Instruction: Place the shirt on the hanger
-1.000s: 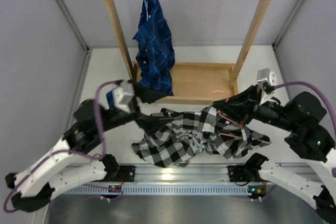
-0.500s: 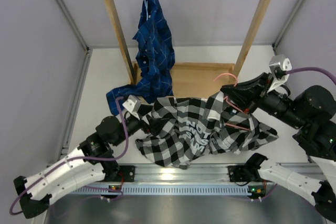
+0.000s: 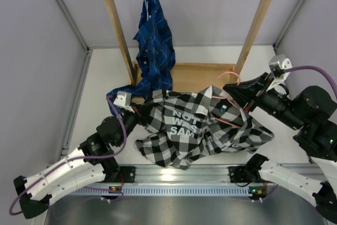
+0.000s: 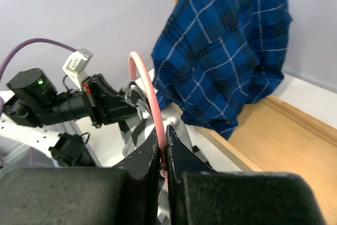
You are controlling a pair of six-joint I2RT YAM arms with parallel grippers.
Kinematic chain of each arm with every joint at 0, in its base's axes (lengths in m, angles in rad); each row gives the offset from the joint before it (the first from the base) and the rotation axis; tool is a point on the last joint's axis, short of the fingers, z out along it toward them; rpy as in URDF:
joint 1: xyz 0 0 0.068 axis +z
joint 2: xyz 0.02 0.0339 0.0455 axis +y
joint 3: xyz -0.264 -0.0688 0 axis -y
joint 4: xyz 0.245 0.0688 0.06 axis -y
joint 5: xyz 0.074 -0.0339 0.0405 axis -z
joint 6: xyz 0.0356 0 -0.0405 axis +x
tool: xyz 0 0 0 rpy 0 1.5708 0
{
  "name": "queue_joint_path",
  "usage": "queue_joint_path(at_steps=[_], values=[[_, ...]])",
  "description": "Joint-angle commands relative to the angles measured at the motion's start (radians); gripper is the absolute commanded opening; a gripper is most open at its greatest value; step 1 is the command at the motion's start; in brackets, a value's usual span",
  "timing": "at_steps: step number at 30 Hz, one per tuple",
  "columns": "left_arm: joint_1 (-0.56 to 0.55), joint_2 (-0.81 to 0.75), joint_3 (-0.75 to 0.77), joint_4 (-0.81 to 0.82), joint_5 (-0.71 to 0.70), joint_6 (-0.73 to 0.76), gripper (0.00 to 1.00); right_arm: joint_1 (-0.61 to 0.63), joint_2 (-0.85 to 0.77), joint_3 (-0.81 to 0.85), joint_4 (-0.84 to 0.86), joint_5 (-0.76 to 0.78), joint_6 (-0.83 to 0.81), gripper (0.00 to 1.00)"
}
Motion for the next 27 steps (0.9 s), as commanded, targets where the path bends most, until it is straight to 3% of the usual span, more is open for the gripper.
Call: queue_joint_path(at_steps=[1, 10, 12, 13, 14, 15, 19, 20, 24, 27], values=[[0.002, -0.039, 0.008, -0.084, -0.255, -0.115, 0.0, 0.011, -0.063, -0.001, 0.028, 0.103, -0.027, 0.0], [0.002, -0.008, 0.05, -0.088, -0.191, -0.126, 0.0, 0.011, -0.076, 0.003, 0.011, 0.109, -0.031, 0.0], [0.002, -0.007, 0.058, -0.09, -0.167, -0.114, 0.21, 0.011, -0.074, 0.005, 0.011, 0.108, -0.03, 0.0], [0.002, -0.011, 0.07, -0.093, -0.142, -0.109, 0.37, 0.011, -0.073, 0.009, 0.008, 0.102, -0.03, 0.0], [0.002, -0.018, 0.078, -0.091, -0.11, -0.097, 0.88, 0.011, -0.07, 0.014, 0.005, 0.098, -0.031, 0.0], [0.004, -0.031, 0.093, -0.093, -0.07, -0.051, 0.98, 0.011, -0.062, 0.028, -0.008, 0.092, -0.034, 0.0], [0.002, -0.035, 0.217, -0.09, 0.256, 0.095, 0.98, 0.011, -0.031, 0.075, -0.074, 0.028, -0.066, 0.0], [0.002, -0.018, 0.288, -0.09, 0.432, 0.119, 0.98, 0.01, -0.027, 0.083, -0.09, 0.01, -0.077, 0.0], [0.004, 0.166, 0.486, -0.124, 0.774, 0.242, 0.98, 0.011, -0.017, 0.085, -0.154, -0.107, -0.122, 0.0], [0.002, 0.355, 0.654, -0.224, 0.866, 0.323, 0.98, 0.011, -0.03, 0.065, -0.151, -0.223, -0.131, 0.0]])
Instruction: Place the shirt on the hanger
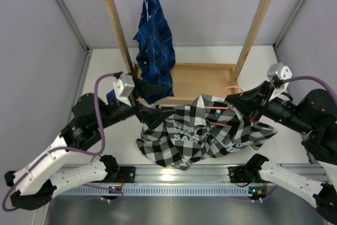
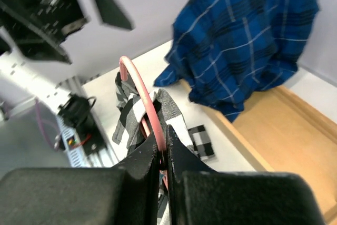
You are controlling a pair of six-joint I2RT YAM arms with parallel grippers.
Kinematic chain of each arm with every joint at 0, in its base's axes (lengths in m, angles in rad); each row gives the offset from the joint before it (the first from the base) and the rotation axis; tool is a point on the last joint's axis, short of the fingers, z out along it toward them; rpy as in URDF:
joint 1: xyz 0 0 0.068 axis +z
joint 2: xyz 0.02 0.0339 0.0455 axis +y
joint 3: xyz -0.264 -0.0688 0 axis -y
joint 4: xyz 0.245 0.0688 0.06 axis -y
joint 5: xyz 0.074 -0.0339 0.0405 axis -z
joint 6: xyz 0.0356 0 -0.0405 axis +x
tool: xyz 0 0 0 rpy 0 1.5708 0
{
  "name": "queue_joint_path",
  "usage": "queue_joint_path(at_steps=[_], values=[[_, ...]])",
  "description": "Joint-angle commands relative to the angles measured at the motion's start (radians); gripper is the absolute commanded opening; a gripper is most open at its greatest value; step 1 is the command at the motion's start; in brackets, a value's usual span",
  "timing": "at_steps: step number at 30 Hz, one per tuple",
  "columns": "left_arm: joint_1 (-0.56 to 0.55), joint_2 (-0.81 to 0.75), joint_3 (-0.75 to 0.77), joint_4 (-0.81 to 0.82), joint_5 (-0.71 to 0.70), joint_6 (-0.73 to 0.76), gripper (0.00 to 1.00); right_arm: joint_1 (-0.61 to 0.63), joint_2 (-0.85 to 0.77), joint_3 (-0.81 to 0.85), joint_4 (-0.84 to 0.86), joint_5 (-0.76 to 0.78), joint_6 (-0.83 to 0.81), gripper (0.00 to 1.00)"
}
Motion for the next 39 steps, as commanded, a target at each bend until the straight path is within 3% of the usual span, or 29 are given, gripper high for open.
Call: queue_joint_path(at_steps=[1, 3, 4, 6, 7, 11, 17, 23, 28, 32, 38, 39], values=[[0.002, 0.211, 0.173, -0.121, 0.312, 0.159, 0.98, 0.011, -0.01, 0.016, -0.005, -0.163, -0.036, 0.0], [0.001, 0.342, 0.271, -0.166, 0.414, 0.205, 0.98, 0.011, -0.018, 0.013, -0.005, -0.211, -0.051, 0.0], [0.001, 0.384, 0.302, -0.21, 0.559, 0.238, 0.98, 0.011, -0.019, 0.011, -0.005, -0.225, -0.059, 0.0], [0.001, 0.481, 0.344, -0.223, 0.678, 0.26, 0.98, 0.011, -0.029, 0.011, -0.005, -0.243, -0.075, 0.0], [0.001, 0.504, 0.362, -0.223, 0.797, 0.266, 0.98, 0.011, -0.03, 0.01, -0.005, -0.245, -0.082, 0.0], [0.002, 0.564, 0.376, -0.223, 0.999, 0.294, 0.96, 0.011, -0.042, -0.001, -0.007, -0.24, -0.097, 0.0], [0.001, 0.549, 0.335, -0.152, 0.948, 0.228, 0.81, 0.011, -0.041, -0.028, -0.002, -0.2, -0.106, 0.0], [0.001, 0.488, 0.219, 0.058, 0.803, 0.116, 0.8, 0.011, -0.024, -0.068, 0.012, -0.081, -0.108, 0.0], [0.001, 0.489, 0.199, 0.074, 0.803, 0.104, 0.77, 0.013, -0.032, -0.082, 0.044, 0.003, -0.08, 0.0], [-0.01, 0.494, 0.183, 0.077, 0.789, 0.11, 0.67, 0.011, -0.032, -0.084, 0.07, 0.062, -0.051, 0.0], [-0.029, 0.485, 0.137, 0.077, 0.678, 0.156, 0.64, 0.011, -0.03, -0.076, 0.085, 0.027, -0.043, 0.0], [-0.027, 0.483, 0.129, 0.077, 0.659, 0.164, 0.55, 0.01, -0.03, -0.074, 0.085, 0.024, -0.042, 0.0]])
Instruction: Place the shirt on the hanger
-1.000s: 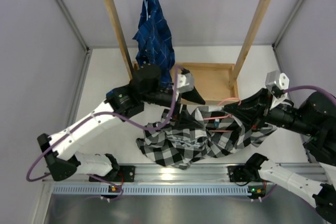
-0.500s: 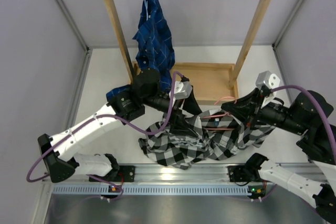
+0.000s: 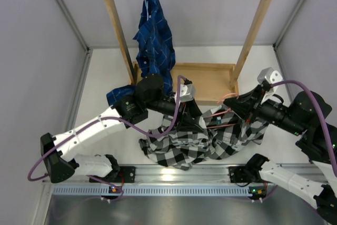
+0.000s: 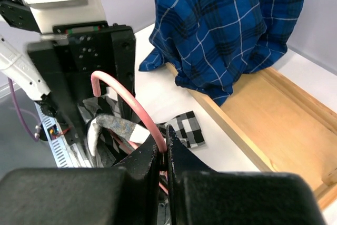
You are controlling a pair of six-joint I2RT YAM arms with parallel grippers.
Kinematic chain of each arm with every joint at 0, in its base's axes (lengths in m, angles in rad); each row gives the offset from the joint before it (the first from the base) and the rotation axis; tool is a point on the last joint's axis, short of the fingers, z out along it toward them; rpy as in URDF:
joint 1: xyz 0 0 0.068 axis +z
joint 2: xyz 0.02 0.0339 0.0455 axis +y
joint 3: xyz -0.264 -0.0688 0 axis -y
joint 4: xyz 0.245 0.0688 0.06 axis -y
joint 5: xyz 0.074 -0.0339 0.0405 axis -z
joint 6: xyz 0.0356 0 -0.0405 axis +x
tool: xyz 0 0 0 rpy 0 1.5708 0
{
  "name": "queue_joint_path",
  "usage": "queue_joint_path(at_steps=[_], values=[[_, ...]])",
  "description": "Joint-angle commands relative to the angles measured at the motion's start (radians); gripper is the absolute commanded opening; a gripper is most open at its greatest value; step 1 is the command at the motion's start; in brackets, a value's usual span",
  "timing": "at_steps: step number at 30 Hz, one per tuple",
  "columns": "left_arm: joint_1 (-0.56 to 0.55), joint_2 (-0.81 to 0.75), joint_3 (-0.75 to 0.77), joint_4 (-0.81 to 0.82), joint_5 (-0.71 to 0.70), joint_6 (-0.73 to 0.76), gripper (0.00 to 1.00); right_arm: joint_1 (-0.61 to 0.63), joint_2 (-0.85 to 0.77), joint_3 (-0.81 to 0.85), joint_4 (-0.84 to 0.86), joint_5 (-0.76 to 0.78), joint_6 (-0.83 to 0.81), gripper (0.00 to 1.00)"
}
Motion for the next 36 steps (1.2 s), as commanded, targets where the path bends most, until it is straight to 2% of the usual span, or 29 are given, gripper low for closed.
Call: queue_joint_path(at_steps=[1, 3, 6, 7, 10, 13, 15, 16, 17, 18, 23, 25, 28, 32, 36], values=[[-0.005, -0.031, -0.033, 0.057, -0.072, 0.051, 0.49, 0.011, -0.006, 0.014, 0.104, 0.011, 0.011, 0.0], [-0.005, -0.029, -0.044, 0.057, -0.095, 0.057, 0.38, 0.011, -0.011, 0.011, 0.107, 0.0, 0.015, 0.0], [-0.005, -0.019, -0.038, 0.058, -0.13, 0.061, 0.14, 0.011, -0.014, 0.001, 0.116, -0.038, 0.02, 0.0], [-0.005, -0.015, -0.036, 0.057, -0.141, 0.061, 0.0, 0.011, -0.014, -0.002, 0.119, -0.047, 0.022, 0.0], [-0.005, -0.015, -0.03, 0.052, -0.138, 0.078, 0.0, 0.011, -0.022, -0.015, 0.118, -0.064, 0.017, 0.0], [-0.003, -0.026, -0.015, 0.0, -0.074, 0.135, 0.0, 0.011, -0.049, -0.032, 0.108, -0.083, -0.003, 0.01], [-0.003, -0.038, -0.005, -0.029, -0.042, 0.153, 0.0, 0.011, -0.069, -0.035, 0.072, -0.099, -0.023, 0.19], [-0.003, -0.045, 0.004, -0.05, -0.013, 0.166, 0.0, 0.011, -0.075, -0.029, 0.053, -0.104, -0.029, 0.33], [-0.003, -0.046, 0.007, -0.058, 0.004, 0.17, 0.0, 0.011, -0.086, -0.022, 0.002, -0.106, -0.047, 0.58], [-0.003, -0.051, 0.01, -0.067, 0.016, 0.173, 0.0, 0.011, -0.089, -0.008, -0.034, -0.107, -0.061, 0.63], [-0.003, -0.097, 0.007, -0.087, 0.038, 0.175, 0.0, 0.013, -0.112, 0.141, -0.348, -0.139, -0.193, 0.59], [-0.003, -0.109, 0.007, -0.087, 0.059, 0.173, 0.0, 0.034, -0.135, 0.146, -0.428, -0.153, -0.199, 0.6], [-0.003, -0.112, 0.028, -0.089, 0.067, 0.151, 0.0, 0.065, -0.173, 0.118, -0.483, -0.194, -0.21, 0.6], [-0.003, -0.095, 0.068, -0.087, 0.029, 0.112, 0.0, 0.068, -0.166, 0.017, -0.472, -0.352, -0.221, 0.61], [-0.003, -0.088, 0.082, -0.087, 0.046, 0.101, 0.0, 0.066, -0.143, -0.032, -0.432, -0.316, -0.212, 0.56]])
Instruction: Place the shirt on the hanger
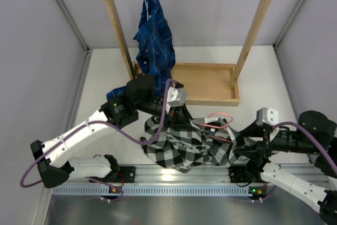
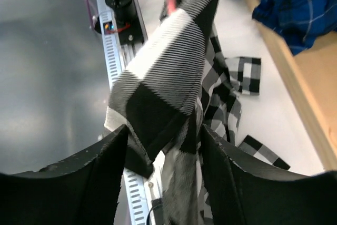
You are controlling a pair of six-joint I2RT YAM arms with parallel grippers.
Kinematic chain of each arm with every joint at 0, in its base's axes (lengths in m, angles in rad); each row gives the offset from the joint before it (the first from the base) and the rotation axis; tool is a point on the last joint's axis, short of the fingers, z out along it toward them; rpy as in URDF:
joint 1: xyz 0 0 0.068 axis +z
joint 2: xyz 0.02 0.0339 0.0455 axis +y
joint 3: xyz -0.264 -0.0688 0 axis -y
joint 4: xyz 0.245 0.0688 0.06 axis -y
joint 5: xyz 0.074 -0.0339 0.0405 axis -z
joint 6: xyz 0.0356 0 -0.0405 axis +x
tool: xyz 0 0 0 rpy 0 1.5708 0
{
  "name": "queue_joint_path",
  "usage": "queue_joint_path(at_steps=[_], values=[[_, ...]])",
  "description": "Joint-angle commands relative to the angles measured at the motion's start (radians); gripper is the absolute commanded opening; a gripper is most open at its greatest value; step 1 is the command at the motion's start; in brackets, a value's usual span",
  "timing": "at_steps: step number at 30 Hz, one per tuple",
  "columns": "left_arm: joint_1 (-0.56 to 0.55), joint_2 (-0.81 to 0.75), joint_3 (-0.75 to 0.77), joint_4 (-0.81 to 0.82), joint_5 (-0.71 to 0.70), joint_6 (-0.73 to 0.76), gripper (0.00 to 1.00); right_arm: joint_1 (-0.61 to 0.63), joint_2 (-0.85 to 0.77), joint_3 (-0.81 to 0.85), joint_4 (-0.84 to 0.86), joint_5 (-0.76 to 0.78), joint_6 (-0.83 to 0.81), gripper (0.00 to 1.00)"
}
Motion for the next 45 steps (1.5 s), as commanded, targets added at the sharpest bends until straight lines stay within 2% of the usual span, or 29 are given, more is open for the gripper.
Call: queue_joint_path(at_steps=[1, 5, 8, 9, 13, 16, 18, 19, 20, 21, 23, 25, 26, 31, 32, 36, 40, 45], values=[[-0.003, -0.006, 0.05, 0.053, 0.038, -0.015, 0.0, 0.013, 0.035, -0.03, -0.01, -0.021, -0.013, 0.54], [-0.002, -0.006, 0.044, 0.053, 0.017, -0.022, 0.0, 0.013, 0.019, -0.036, 0.03, -0.05, -0.019, 0.47], [-0.002, 0.003, 0.047, 0.053, 0.022, -0.023, 0.0, 0.013, -0.004, -0.043, 0.085, -0.01, 0.001, 0.19], [-0.002, 0.006, 0.049, 0.053, 0.019, -0.025, 0.0, 0.012, -0.011, -0.048, 0.123, 0.034, 0.01, 0.01], [-0.003, 0.006, 0.042, 0.053, -0.043, -0.023, 0.0, 0.013, -0.048, -0.041, 0.161, 0.105, 0.03, 0.0], [-0.002, -0.006, 0.039, 0.054, -0.151, -0.055, 0.0, 0.012, -0.071, -0.027, 0.185, 0.208, 0.05, 0.0], [-0.002, -0.017, 0.039, 0.065, -0.245, -0.069, 0.13, 0.012, -0.076, -0.017, 0.187, 0.282, 0.059, 0.0], [-0.003, -0.02, 0.039, 0.075, -0.273, -0.08, 0.16, 0.012, -0.08, -0.007, 0.188, 0.297, 0.061, 0.0], [-0.002, -0.029, 0.041, 0.083, -0.297, -0.084, 0.22, 0.012, -0.083, -0.001, 0.185, 0.309, 0.061, 0.0], [-0.002, -0.032, 0.041, 0.089, -0.346, -0.094, 0.36, 0.013, -0.085, 0.006, 0.185, 0.315, 0.061, 0.0], [-0.002, -0.042, 0.045, 0.103, -0.406, -0.109, 0.77, 0.013, -0.091, 0.029, 0.185, 0.346, 0.064, 0.0], [-0.002, -0.049, 0.071, 0.103, -0.506, -0.136, 0.93, 0.012, -0.093, 0.054, 0.184, 0.406, 0.069, 0.0], [-0.003, -0.051, 0.084, 0.102, -0.55, -0.146, 0.98, 0.012, -0.093, 0.067, 0.182, 0.482, 0.07, 0.0], [-0.002, -0.138, 0.098, 0.06, -0.852, -0.236, 0.98, 0.015, -0.053, 0.156, 0.211, 0.752, 0.105, 0.0], [-0.002, -0.161, 0.07, 0.057, -0.866, -0.245, 0.98, 0.013, -0.041, 0.17, 0.223, 0.803, 0.105, 0.0], [-0.003, -0.253, -0.032, 0.054, -0.897, -0.298, 0.98, 0.018, 0.08, 0.284, 0.326, 0.831, 0.081, 0.0], [-0.002, -0.331, -0.109, -0.001, -1.065, -0.307, 0.98, 0.018, 0.205, 0.378, 0.451, 0.887, 0.075, 0.0], [-0.002, -0.417, -0.174, -0.067, -1.113, -0.299, 0.98, 0.018, 0.379, 0.557, 0.573, 0.897, 0.006, 0.0]])
